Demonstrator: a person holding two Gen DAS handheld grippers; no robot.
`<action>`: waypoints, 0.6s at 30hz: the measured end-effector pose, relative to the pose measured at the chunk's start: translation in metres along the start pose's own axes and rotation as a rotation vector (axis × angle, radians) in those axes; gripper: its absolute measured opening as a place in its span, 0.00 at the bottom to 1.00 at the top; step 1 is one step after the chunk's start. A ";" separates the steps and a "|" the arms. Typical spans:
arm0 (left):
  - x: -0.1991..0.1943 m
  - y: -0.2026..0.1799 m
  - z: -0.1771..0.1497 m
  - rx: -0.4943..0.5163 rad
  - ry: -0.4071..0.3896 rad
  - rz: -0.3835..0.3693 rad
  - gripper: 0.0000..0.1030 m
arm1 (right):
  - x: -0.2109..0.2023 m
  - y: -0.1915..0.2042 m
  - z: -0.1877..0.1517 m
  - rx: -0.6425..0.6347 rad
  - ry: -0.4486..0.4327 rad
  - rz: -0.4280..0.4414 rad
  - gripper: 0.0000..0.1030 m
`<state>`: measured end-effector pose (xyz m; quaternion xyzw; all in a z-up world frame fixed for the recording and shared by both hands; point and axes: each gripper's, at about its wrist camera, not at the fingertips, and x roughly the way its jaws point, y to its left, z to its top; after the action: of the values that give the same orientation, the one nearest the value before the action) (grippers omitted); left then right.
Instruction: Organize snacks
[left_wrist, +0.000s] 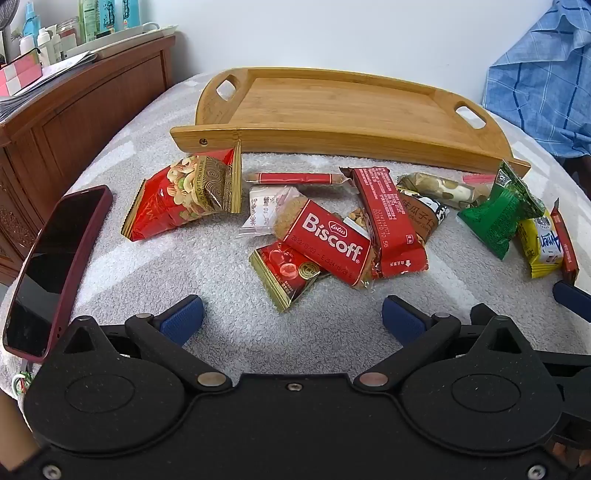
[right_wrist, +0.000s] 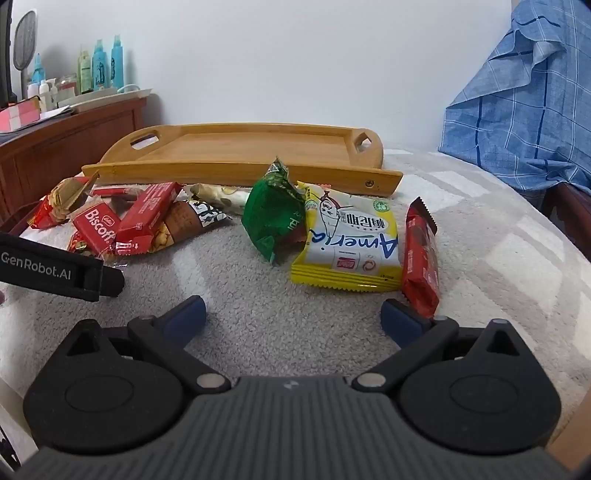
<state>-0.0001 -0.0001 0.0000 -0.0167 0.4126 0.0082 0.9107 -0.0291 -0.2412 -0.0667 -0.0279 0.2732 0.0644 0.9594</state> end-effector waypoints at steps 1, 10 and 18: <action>0.000 0.000 0.000 -0.001 0.001 -0.002 1.00 | 0.000 0.000 0.000 0.003 -0.001 -0.003 1.00; 0.000 0.000 0.000 0.000 0.003 0.000 1.00 | 0.002 0.005 -0.003 -0.024 -0.001 -0.006 1.00; 0.000 0.000 0.000 0.000 0.002 0.000 1.00 | 0.000 0.002 -0.001 -0.027 -0.001 -0.002 1.00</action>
<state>-0.0001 0.0000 0.0000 -0.0168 0.4137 0.0082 0.9102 -0.0299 -0.2391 -0.0676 -0.0410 0.2719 0.0671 0.9591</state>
